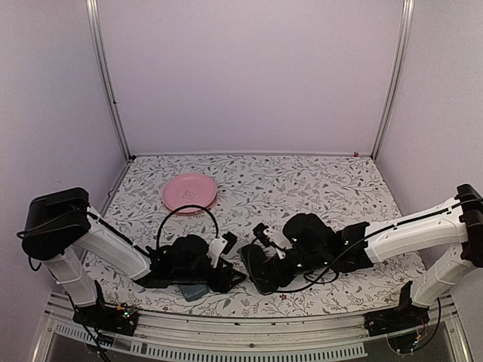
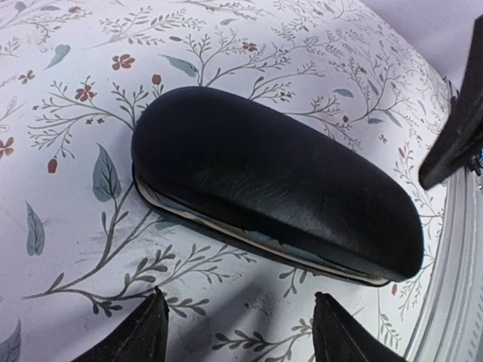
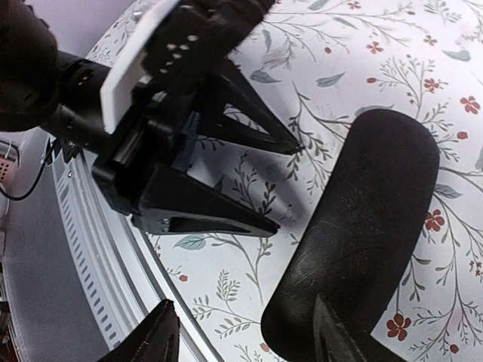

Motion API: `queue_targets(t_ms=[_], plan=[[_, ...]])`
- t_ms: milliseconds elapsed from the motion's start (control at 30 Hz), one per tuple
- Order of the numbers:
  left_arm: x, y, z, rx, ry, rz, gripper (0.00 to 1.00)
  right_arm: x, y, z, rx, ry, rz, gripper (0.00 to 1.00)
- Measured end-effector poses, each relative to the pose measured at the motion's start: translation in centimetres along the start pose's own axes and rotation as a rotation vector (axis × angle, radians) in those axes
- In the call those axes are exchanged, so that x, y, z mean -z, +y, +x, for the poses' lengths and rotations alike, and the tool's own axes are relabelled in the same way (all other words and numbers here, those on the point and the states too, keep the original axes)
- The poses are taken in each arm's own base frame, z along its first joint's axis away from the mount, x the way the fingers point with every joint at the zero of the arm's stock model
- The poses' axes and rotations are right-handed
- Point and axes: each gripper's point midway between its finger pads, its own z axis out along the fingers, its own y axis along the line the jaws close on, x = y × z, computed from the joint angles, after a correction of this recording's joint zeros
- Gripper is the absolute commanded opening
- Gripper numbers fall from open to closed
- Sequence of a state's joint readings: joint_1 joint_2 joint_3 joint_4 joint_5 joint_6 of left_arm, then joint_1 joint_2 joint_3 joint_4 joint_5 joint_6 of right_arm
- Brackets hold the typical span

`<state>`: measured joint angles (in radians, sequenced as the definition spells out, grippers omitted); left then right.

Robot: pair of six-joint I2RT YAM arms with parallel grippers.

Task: Organize the sunglasses
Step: Close the case with sunglasses at the center of the board, then pick up the case with sunglasses from the center of the board.

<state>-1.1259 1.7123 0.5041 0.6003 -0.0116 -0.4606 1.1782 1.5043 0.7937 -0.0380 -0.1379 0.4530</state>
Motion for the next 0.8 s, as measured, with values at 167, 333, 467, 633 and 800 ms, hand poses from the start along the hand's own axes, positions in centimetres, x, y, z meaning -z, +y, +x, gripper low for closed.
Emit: queue_targets(t_ms=[167, 333, 467, 633, 800], plan=[[0.4, 0.1, 0.0, 0.001, 0.001, -0.005, 0.68, -0.4, -1.9, 0.7, -0.053, 0.024, 0.095, 0.8], [0.8, 0.6, -0.1, 0.006, -0.001, -0.037, 0.7, -1.2, -3.4, 1.3, -0.091, 0.062, 0.179, 0.9], [0.9, 0.9, -0.2, 0.011, -0.005, -0.057, 0.7, -1.6, -3.8, 1.1, -0.104, 0.072, 0.212, 0.93], [0.9, 1.2, -0.1, 0.013, -0.003, -0.07, 0.7, -2.4, -4.5, 1.1, -0.111, 0.091, 0.266, 0.93], [0.9, 1.3, -0.2, 0.014, -0.006, -0.077, 0.7, -2.4, -5.4, 2.0, -0.114, 0.117, 0.32, 0.93]])
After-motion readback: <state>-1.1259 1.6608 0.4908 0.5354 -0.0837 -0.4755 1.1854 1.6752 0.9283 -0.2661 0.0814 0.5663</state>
